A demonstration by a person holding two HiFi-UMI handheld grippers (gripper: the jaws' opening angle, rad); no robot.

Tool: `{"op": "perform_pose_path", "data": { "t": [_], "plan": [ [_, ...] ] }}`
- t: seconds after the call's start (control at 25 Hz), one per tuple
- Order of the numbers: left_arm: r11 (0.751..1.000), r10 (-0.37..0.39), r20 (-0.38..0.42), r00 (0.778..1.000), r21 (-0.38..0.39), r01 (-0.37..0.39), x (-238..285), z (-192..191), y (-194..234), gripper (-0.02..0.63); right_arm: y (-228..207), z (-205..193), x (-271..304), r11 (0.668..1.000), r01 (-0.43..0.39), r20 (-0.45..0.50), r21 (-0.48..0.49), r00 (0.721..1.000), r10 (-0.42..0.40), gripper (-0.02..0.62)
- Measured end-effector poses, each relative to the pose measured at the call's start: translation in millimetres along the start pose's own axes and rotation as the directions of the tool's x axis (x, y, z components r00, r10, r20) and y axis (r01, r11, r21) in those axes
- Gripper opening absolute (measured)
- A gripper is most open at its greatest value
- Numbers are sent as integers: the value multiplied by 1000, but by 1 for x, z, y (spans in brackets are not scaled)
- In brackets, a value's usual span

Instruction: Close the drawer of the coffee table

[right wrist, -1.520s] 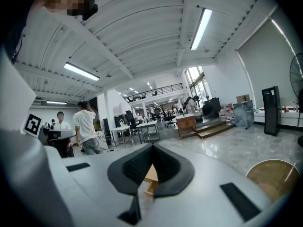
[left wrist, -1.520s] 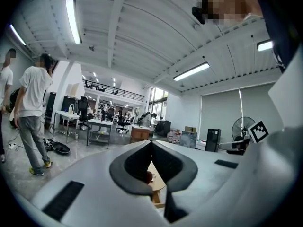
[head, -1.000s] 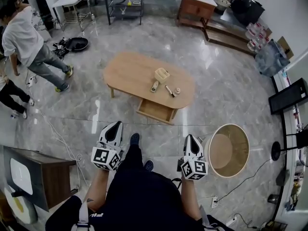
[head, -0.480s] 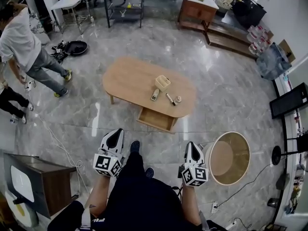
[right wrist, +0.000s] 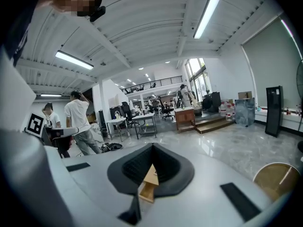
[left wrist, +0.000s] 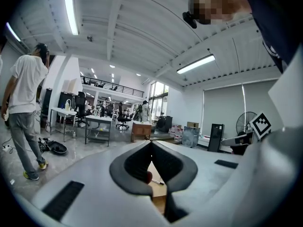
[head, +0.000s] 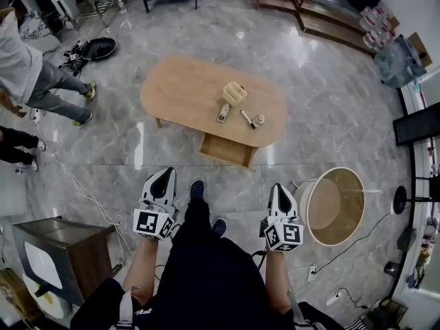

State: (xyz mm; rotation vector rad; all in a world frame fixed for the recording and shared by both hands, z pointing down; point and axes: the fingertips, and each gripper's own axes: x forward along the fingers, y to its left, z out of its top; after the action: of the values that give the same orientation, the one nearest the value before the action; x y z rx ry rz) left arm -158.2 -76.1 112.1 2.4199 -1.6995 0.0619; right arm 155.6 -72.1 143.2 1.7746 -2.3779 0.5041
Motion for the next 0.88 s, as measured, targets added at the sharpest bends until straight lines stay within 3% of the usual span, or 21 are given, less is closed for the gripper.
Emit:
{"op": "perform_pose_path", "data": {
  "t": [0.32, 0.88],
  "plan": [
    [1000, -17, -21, 1000, -6, 17, 54, -60, 32, 25, -18, -49, 62, 1000, 17, -18, -8, 1000, -17, 26],
    [998, -64, -35, 997, 14, 64, 122, -221, 69, 25, -58, -194, 149, 999, 34, 1, -25, 999, -34, 26]
  ]
}}
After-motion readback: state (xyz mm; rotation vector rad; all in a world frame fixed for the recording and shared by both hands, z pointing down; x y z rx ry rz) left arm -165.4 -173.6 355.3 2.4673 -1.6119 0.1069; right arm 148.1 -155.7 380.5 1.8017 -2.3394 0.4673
